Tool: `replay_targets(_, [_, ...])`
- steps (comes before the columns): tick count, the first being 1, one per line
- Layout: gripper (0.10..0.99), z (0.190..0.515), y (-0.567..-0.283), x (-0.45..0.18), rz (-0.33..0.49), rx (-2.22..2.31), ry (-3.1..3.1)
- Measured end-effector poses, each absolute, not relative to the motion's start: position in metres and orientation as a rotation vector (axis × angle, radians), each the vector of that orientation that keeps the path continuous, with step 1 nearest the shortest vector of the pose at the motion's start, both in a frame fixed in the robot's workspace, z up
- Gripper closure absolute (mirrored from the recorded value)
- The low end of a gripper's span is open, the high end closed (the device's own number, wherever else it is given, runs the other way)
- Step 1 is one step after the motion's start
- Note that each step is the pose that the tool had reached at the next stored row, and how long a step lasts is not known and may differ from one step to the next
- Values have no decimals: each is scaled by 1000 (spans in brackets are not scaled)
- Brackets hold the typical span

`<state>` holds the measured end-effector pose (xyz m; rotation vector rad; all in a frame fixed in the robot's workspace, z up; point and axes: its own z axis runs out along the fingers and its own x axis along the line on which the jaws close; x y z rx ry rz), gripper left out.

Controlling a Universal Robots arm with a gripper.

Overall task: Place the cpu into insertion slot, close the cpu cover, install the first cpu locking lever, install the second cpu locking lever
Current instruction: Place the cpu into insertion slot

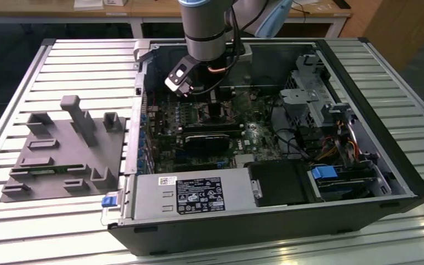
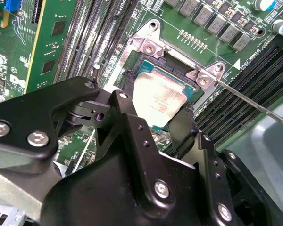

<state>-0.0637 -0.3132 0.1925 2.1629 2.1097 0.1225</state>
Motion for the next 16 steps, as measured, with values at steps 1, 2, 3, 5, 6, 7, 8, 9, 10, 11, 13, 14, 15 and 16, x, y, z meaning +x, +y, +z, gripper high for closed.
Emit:
replay_targets(1, [549, 192, -313, -64, 123, 2163, 2110])
replay_targets(2, [537, 192, -313, -64, 123, 2163, 2110])
replay_targets(3, [537, 192, -313, -64, 123, 2163, 2110])
replay_targets(5, [475, 192, -313, -64, 123, 2163, 2110])
replay_targets(6, [475, 192, -313, -64, 123, 2163, 2110])
replay_targets(7, [475, 192, -313, -64, 123, 2163, 2110])
replay_targets(8, [475, 192, -313, -64, 123, 2163, 2110])
replay_targets(9, [475, 192, -313, -64, 123, 2163, 2110])
replay_targets(10, [475, 192, -313, -64, 123, 2163, 2110])
replay_targets(11, [475, 192, -313, -64, 123, 2163, 2110])
replay_targets(13, [475, 193, -313, -64, 123, 2163, 2110])
replay_targets(14, [475, 194, -313, -64, 123, 2163, 2110])
replay_targets(15, [475, 195, -313, -64, 123, 2163, 2110])
replay_targets(16, [475, 196, -313, -64, 123, 2163, 2110])
